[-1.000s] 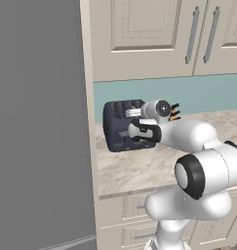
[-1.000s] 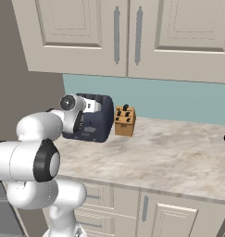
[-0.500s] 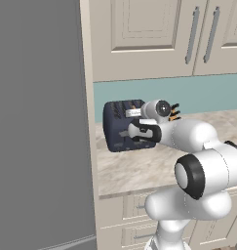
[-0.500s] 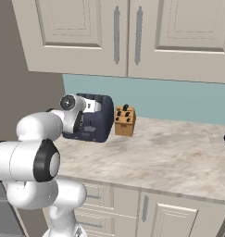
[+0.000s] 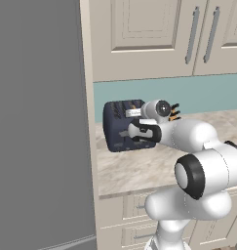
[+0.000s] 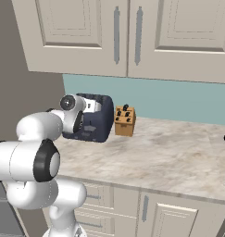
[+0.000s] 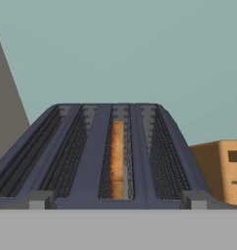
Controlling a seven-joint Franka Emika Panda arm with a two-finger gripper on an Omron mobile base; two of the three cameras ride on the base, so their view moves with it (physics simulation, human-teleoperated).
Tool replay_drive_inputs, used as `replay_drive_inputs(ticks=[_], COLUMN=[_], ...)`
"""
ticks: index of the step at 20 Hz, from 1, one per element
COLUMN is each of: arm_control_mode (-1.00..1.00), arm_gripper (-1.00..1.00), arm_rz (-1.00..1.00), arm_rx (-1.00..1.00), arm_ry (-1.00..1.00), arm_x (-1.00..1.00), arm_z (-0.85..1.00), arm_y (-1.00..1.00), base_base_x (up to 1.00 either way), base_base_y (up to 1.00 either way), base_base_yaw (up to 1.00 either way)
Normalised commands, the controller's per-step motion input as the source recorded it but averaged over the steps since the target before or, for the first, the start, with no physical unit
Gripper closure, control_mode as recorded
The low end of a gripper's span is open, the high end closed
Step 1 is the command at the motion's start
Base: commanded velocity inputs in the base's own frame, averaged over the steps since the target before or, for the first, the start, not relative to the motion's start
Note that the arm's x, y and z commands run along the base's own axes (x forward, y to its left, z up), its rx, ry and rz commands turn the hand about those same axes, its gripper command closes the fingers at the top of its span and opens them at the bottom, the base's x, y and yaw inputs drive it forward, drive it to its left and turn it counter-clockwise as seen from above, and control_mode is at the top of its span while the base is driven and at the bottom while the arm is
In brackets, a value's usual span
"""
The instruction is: Start the toaster. Once the lever pops up, take the bread to the plate on the dining counter.
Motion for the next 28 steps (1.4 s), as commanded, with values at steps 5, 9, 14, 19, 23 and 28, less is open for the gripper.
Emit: replay_drive_inputs(ticks=[5,9,14,19,23,28], arm_control_mode=[-1.00,-1.00,-1.00,-1.00,-1.00,-1.00], arm_gripper=[-1.00,-1.00,-1.00,-1.00,-1.00,-1.00], arm_rz=[0.00,0.00,0.00,0.00,0.00,0.00], arm_rx=[0.00,0.00,0.00,0.00,0.00,0.00], arm_ry=[0.00,0.00,0.00,0.00,0.00,0.00], arm_x=[0.00,0.00,0.00,0.00,0.00,0.00], arm_z=[0.00,0.00,0.00,0.00,0.00,0.00], arm_y=[0.00,0.00,0.00,0.00,0.00,0.00], base_base_x=[0.00,0.00,0.00,0.00,0.00,0.00], base_base_y=[0.00,0.00,0.00,0.00,0.00,0.00], base_base_yaw=[0.00,0.00,0.00,0.00,0.00,0.00])
